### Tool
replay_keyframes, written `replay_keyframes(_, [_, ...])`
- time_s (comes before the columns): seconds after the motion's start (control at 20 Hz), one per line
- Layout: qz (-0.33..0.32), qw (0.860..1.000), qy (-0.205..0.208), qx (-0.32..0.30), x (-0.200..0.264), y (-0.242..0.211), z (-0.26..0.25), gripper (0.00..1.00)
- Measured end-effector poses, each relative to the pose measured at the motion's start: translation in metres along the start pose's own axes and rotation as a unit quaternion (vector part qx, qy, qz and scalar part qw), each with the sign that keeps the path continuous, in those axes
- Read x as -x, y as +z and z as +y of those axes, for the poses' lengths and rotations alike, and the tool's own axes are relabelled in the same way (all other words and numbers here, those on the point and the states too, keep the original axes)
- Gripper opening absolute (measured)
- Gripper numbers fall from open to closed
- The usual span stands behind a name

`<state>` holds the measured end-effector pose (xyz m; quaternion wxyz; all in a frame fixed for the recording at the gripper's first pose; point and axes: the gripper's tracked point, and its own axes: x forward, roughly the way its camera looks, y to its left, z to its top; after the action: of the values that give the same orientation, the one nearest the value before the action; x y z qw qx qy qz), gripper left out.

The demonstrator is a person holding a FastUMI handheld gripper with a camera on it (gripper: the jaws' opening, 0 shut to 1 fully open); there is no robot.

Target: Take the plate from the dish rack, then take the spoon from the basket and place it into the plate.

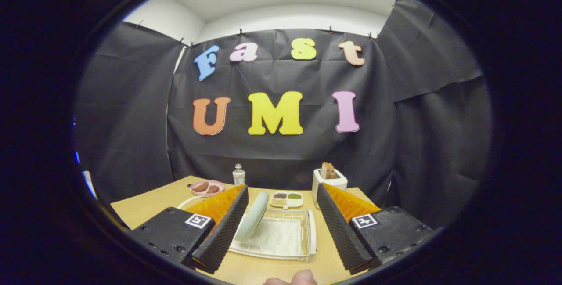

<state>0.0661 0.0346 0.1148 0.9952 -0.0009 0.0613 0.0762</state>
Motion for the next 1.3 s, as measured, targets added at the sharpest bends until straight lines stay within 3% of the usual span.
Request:
replay_keyframes(0.2, [0.101,0.994,0.042,-0.01,-0.044,0.007,0.024,1.0])
replay_keyframes(0.35, [0.185,0.982,0.046,-0.01,-0.084,-0.003,0.031,1.0])
replay_keyframes(0.45, [0.248,0.968,0.044,0.002,-0.105,-0.024,0.035,1.0])
replay_keyframes(0.65, [0.341,0.938,0.05,-0.046,-0.133,-0.064,0.049,1.0])
replay_keyframes(1.0, [0.421,0.897,0.028,-0.127,-0.168,-0.109,0.063,0.95])
replay_keyframes(1.2, [0.445,0.883,0.013,-0.153,-0.171,-0.122,0.068,0.79])
replay_keyframes(1.3, [0.449,0.88,-0.005,-0.156,-0.173,-0.124,0.066,0.63])
